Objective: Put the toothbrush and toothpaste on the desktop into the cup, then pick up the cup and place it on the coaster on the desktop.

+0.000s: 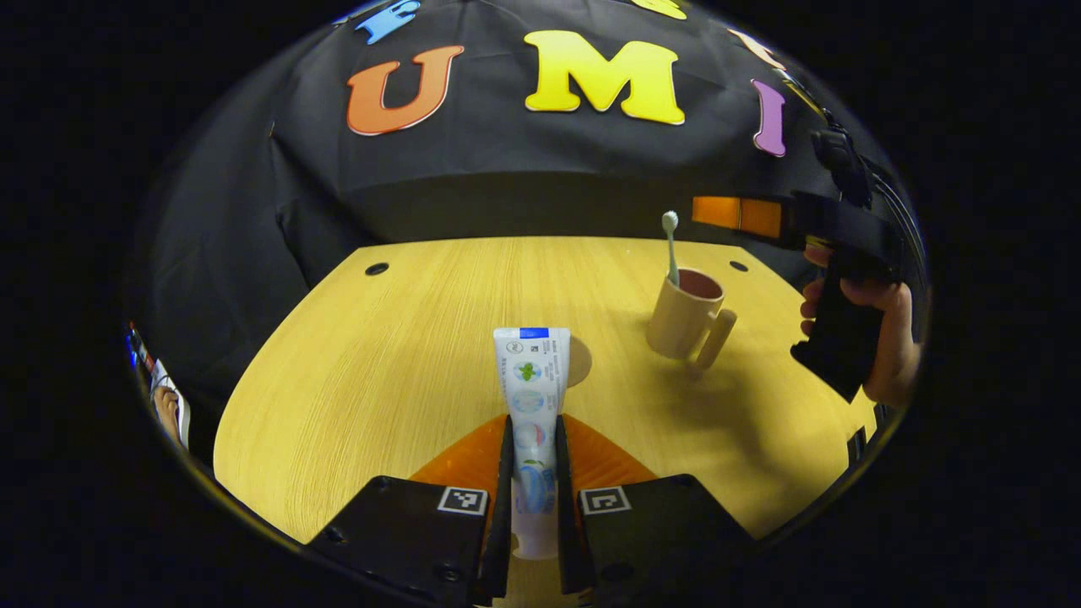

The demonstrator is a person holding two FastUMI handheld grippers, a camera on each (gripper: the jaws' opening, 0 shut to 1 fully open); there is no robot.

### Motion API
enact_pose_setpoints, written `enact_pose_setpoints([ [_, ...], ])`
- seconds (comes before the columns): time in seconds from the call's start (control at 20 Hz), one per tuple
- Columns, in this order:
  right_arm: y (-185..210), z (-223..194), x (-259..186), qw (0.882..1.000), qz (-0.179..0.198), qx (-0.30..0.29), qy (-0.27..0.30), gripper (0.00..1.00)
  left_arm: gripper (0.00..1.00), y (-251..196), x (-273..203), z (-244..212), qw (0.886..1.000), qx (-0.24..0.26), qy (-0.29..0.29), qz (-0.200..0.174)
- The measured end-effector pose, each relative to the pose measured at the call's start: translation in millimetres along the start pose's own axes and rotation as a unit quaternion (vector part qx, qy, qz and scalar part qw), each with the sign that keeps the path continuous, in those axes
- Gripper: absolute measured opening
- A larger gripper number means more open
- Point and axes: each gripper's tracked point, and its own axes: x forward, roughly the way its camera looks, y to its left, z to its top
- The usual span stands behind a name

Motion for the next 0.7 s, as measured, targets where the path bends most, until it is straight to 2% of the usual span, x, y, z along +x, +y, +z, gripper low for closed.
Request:
enact_pose_setpoints([
  [0.1, -9, 8, -8, 1.000, -0.004, 0.001, -0.006, 0.72, 0.26, -11, 6, 29, 0.999, 0.015, -0.041, -0.007],
  [0.2, -20, 15, -15, 1.000, -0.012, -0.007, -0.012, 0.81, 0.25, -26, 10, 63, 0.995, 0.035, -0.091, -0.014],
  [0.35, -43, 24, -29, 0.999, -0.026, -0.010, -0.019, 0.87, 0.25, -55, 14, 105, 0.986, 0.056, -0.158, -0.024],
  [0.55, -85, 30, -51, 0.998, -0.057, -0.020, -0.027, 0.90, 0.25, -109, 21, 127, 0.978, 0.037, -0.199, -0.058],
  [0.7, -117, 17, -70, 0.997, -0.070, -0.021, -0.013, 0.93, 0.25, -151, 37, 148, 0.968, 0.035, -0.234, -0.083],
])
